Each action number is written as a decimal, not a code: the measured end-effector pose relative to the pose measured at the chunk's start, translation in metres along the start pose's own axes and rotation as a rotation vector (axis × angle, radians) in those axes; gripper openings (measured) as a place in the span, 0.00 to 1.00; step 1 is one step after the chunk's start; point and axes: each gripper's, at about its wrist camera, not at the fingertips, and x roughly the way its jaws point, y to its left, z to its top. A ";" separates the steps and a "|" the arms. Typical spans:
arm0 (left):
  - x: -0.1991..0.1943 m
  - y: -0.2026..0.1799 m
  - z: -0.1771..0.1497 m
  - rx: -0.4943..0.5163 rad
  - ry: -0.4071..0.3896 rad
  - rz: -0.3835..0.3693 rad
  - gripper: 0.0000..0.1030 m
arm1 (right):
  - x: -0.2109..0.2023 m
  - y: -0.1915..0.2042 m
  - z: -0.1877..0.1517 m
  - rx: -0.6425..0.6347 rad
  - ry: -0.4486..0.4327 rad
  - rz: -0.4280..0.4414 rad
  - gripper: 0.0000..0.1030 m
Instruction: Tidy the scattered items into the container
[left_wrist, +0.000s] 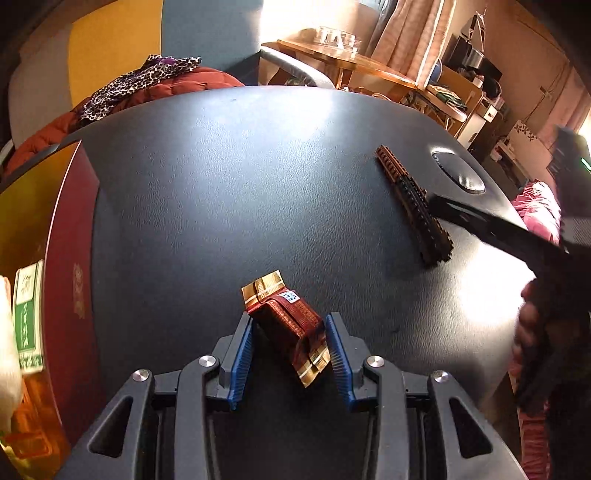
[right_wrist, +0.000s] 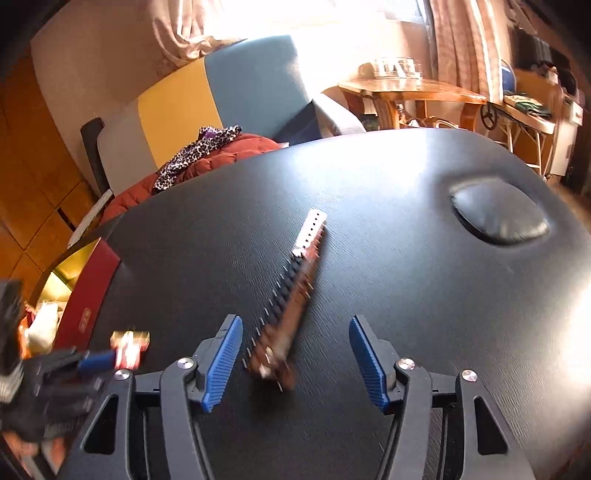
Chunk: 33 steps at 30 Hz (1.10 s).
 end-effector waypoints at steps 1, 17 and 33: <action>-0.001 0.002 -0.002 -0.006 -0.001 -0.011 0.40 | 0.008 0.004 0.005 -0.010 0.016 -0.017 0.51; -0.029 0.016 -0.019 -0.103 -0.031 -0.083 0.51 | -0.005 0.042 -0.037 -0.072 0.119 -0.075 0.23; 0.003 0.009 0.010 -0.218 0.032 0.003 0.30 | -0.030 0.042 -0.071 -0.028 0.091 -0.027 0.23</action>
